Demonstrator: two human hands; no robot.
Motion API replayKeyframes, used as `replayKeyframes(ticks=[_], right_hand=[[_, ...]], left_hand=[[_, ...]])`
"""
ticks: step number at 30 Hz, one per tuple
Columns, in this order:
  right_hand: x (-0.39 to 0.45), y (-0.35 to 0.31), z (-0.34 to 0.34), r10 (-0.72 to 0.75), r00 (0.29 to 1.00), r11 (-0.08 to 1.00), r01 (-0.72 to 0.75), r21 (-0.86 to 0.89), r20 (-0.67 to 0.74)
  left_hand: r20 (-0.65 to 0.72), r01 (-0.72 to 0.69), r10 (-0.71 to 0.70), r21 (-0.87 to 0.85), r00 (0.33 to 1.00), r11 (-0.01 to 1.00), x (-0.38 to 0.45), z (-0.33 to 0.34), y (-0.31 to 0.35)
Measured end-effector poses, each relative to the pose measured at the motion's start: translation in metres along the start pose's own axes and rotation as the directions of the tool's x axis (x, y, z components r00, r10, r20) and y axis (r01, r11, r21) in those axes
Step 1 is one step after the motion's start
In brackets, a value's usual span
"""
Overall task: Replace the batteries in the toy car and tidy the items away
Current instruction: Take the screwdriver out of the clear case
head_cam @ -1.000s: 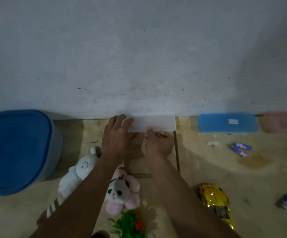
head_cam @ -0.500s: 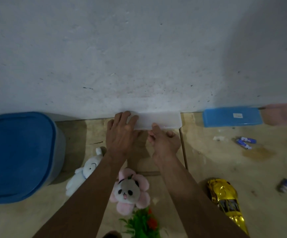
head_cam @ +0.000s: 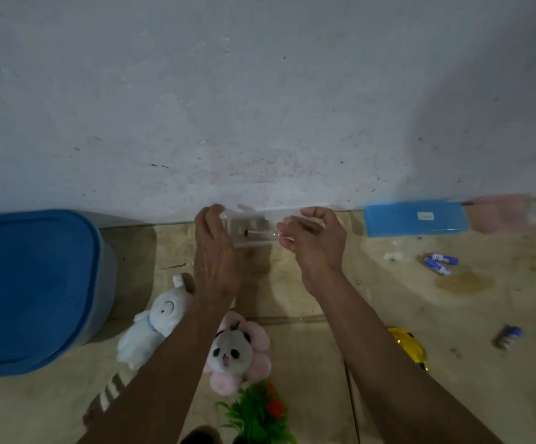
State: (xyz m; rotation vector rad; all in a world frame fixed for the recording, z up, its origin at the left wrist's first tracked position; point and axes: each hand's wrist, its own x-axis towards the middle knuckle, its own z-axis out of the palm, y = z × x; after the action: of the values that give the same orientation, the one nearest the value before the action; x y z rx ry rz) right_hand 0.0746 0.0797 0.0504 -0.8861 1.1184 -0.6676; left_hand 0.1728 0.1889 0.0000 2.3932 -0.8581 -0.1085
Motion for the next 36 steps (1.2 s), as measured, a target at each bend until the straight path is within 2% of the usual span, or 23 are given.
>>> replayKeyframes(ticks=[2, 4, 6, 10, 14, 17, 20, 22, 24, 27, 30, 36], right_hand=[[0.007, -0.004, -0.003, -0.071, 0.996, 0.988, 0.077, -0.136, 0.050], [0.014, -0.009, -0.004, -0.117, 0.989, 0.960, 0.137, -0.244, 0.093], [0.020, -0.013, -0.005, -0.143, 0.983, 0.942, 0.172, -0.287, 0.117], [0.028, -0.012, -0.009, -0.196, 0.968, 0.903, 0.241, -0.355, 0.159], [0.029, -0.006, -0.015, -0.379, 0.858, 0.679, 0.512, -0.525, 0.346], [0.032, -0.002, -0.015, -0.409, 0.742, 0.480, 0.670, -0.566, 0.531], [0.036, 0.007, -0.013, -0.288, 0.670, 0.311, 0.741, -0.595, 0.684], [0.040, 0.015, -0.008, -0.143, 0.669, 0.217, 0.740, -0.636, 0.730], [0.042, 0.019, -0.002, -0.058, 0.682, 0.171, 0.727, -0.666, 0.729], [0.043, 0.018, 0.006, 0.027, 0.698, 0.137, 0.706, -0.695, 0.715], [0.043, 0.015, 0.010, 0.150, 0.685, 0.105, 0.706, -0.701, 0.713], [0.049, 0.010, 0.007, 0.249, 0.678, 0.206, 0.660, -0.722, 0.691]], left_hand=[[-0.018, 0.066, -0.068, -0.083, 0.998, 0.994, -0.009, -0.004, 0.003], [0.028, 0.055, -0.053, -0.082, 0.998, 0.995, -0.014, -0.007, 0.003], [0.075, -0.015, 0.018, -0.050, 0.997, 0.999, -0.015, -0.006, -0.001], [0.123, -0.003, 0.011, -0.062, 0.992, 0.998, -0.010, -0.007, -0.014], [0.148, -0.082, 0.093, -0.076, 0.985, 0.994, -0.006, -0.010, -0.025], [0.141, -0.077, 0.085, -0.058, 0.986, 0.995, -0.002, -0.014, -0.021], [0.175, -0.060, 0.065, -0.030, 0.982, 0.998, 0.000, -0.015, -0.020], [0.192, -0.052, 0.056, -0.025, 0.980, 0.998, 0.000, -0.014, -0.020], [0.187, -0.060, 0.064, -0.025, 0.980, 0.998, -0.001, -0.015, -0.019], [0.189, -0.041, 0.046, -0.035, 0.981, 0.999, 0.000, -0.015, -0.017], [0.202, -0.030, 0.036, -0.035, 0.979, 0.999, 0.000, -0.014, -0.017], [0.213, -0.014, 0.017, -0.014, 0.977, 1.000, 0.000, -0.012, -0.020]])
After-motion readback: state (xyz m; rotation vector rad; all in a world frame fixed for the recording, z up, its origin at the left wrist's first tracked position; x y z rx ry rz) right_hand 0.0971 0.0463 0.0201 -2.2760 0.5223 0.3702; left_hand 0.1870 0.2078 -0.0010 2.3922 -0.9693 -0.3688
